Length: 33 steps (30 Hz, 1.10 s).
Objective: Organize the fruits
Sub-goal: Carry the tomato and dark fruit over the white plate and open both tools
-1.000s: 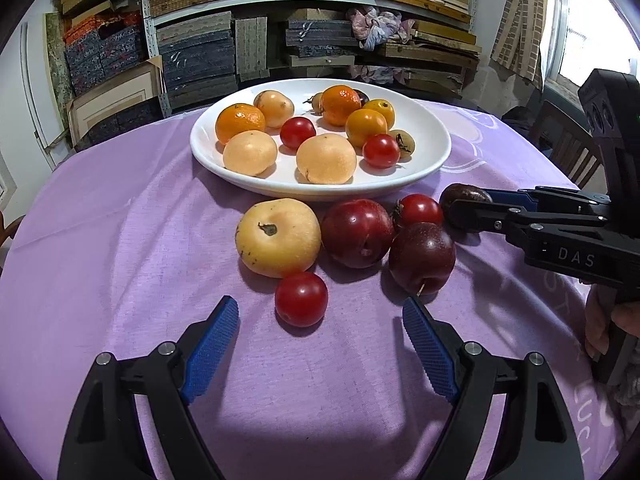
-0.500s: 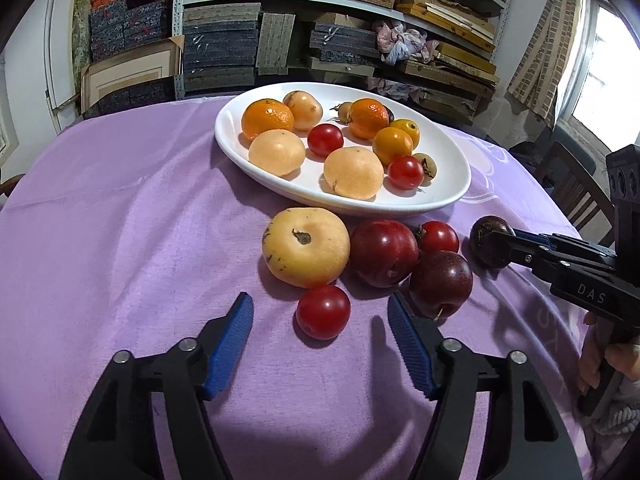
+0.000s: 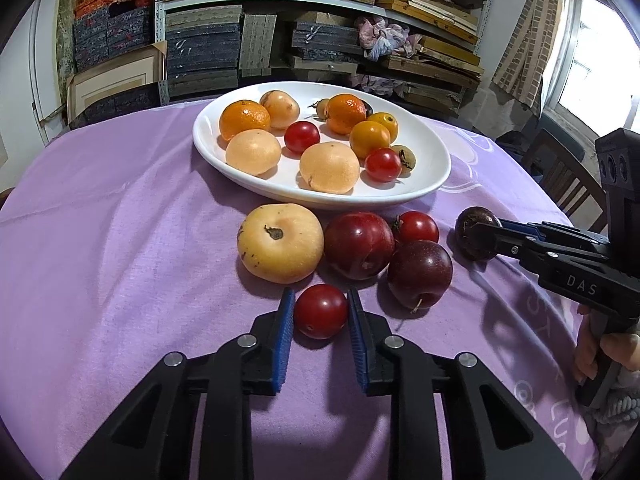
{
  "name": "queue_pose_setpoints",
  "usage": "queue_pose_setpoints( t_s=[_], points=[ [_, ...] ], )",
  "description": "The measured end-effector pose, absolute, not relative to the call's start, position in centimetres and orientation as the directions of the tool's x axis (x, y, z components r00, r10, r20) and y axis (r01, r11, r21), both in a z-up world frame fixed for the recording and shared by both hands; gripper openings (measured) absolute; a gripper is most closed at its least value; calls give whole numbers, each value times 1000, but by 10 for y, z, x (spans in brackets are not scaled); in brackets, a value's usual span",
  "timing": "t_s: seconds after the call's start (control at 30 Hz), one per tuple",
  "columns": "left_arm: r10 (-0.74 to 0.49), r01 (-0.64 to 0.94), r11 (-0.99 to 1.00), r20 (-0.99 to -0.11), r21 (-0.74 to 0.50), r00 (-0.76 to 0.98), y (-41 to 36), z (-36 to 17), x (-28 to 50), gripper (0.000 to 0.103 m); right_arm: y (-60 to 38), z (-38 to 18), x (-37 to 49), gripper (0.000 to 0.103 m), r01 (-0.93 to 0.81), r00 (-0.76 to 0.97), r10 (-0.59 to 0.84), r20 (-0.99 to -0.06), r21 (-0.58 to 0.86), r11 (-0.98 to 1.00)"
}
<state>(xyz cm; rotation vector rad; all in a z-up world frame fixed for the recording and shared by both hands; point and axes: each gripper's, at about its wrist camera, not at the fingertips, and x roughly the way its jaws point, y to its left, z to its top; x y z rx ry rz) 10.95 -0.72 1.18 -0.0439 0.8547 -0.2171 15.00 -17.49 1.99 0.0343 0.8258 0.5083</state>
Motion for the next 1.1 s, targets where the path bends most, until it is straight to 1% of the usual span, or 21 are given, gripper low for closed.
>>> queue_pose_setpoints(
  t_s=[0.13, 0.27, 0.4, 0.47, 0.53, 0.63, 0.73, 0.83, 0.93, 1.0, 1.03, 1.07, 1.1],
  points=[
    [-190, 183, 979, -710, -88, 678, -11, 18, 99, 26, -178, 25, 145, 23, -413, 580, 449, -680, 229, 881],
    [-191, 182, 980, -660, -83, 727, -11, 38, 91, 26, -193, 42, 136, 22, -400, 626, 466, -625, 254, 880],
    [-172, 147, 985, -638, -92, 751, -4, 67, 114, 26, -209, 64, 129, 22, -376, 682, 464, -566, 273, 885],
    [-179, 137, 984, -640, -115, 748, -2, 79, 135, 26, -211, 82, 131, 22, -376, 703, 457, -545, 261, 889],
    [-183, 130, 983, -652, -130, 736, -4, 84, 155, 26, -207, 99, 141, 22, -378, 707, 446, -548, 241, 894],
    [-166, 115, 986, -660, -121, 732, -12, 80, 175, 26, -193, 114, 169, 22, -383, 701, 434, -565, 216, 898],
    [-163, 101, 986, -691, -129, 705, -13, 64, 187, 26, -170, 116, 200, 22, -409, 659, 475, -583, 252, 877],
    [-137, 115, 990, -721, -80, 680, -18, 46, 193, 26, -138, 114, 227, 22, -435, 617, 493, -614, 256, 863],
    [-140, 132, 989, -708, -67, 692, -19, 43, 194, 27, -108, 108, 257, 22, -443, 583, 494, -646, 257, 859],
    [-137, 131, 989, -699, -62, 702, -18, 43, 198, 29, -91, 101, 276, 22, -436, 563, 482, -671, 254, 863],
    [-134, 128, 990, -691, -60, 711, -17, 43, 200, 32, -83, 98, 286, 22, -431, 557, 471, -684, 247, 868],
    [-122, 117, 992, -683, -53, 720, -16, 44, 203, 43, -76, 94, 294, 22, -425, 552, 459, -696, 239, 873],
    [-105, 100, 994, -675, -46, 730, -14, 44, 206, 48, -70, 91, 303, 22, -417, 549, 445, -707, 230, 879]
  ],
)
